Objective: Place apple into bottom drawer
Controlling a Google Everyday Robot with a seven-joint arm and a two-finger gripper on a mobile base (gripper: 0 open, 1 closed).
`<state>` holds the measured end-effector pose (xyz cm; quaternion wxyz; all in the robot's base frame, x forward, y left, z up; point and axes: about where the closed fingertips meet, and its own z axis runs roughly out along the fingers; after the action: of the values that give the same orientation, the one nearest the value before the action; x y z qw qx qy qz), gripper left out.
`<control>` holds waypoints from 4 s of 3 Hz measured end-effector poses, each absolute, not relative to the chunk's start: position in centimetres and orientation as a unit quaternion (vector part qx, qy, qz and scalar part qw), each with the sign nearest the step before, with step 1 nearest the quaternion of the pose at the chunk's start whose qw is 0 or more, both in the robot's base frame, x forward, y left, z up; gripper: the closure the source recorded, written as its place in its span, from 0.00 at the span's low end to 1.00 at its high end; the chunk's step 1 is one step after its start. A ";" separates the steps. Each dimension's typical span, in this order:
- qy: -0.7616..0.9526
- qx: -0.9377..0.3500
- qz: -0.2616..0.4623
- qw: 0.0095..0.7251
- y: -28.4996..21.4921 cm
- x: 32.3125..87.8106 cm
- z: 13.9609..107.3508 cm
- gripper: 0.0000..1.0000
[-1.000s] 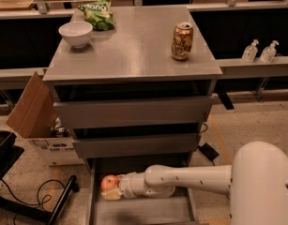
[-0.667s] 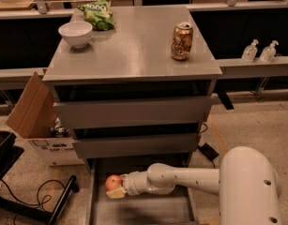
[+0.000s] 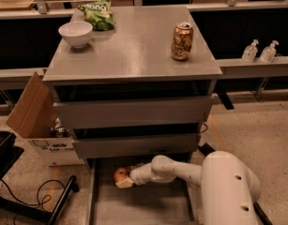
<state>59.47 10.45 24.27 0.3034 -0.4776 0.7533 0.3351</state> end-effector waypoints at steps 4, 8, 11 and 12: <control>0.790 -0.430 0.333 0.281 8.3 59.3 12.7 0.74; 0.789 -0.432 0.338 0.278 9.0 58.8 12.5 0.00; 0.828 -0.363 0.218 0.368 -1.7 60.0 24.4 0.00; 0.844 -0.318 0.150 0.405 -7.7 60.6 31.6 0.00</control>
Offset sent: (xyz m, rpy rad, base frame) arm 0.0118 -0.0325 -0.1270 -0.0234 0.0672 -0.1061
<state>60.63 -7.67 31.60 0.4051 -0.3176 0.8442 0.1499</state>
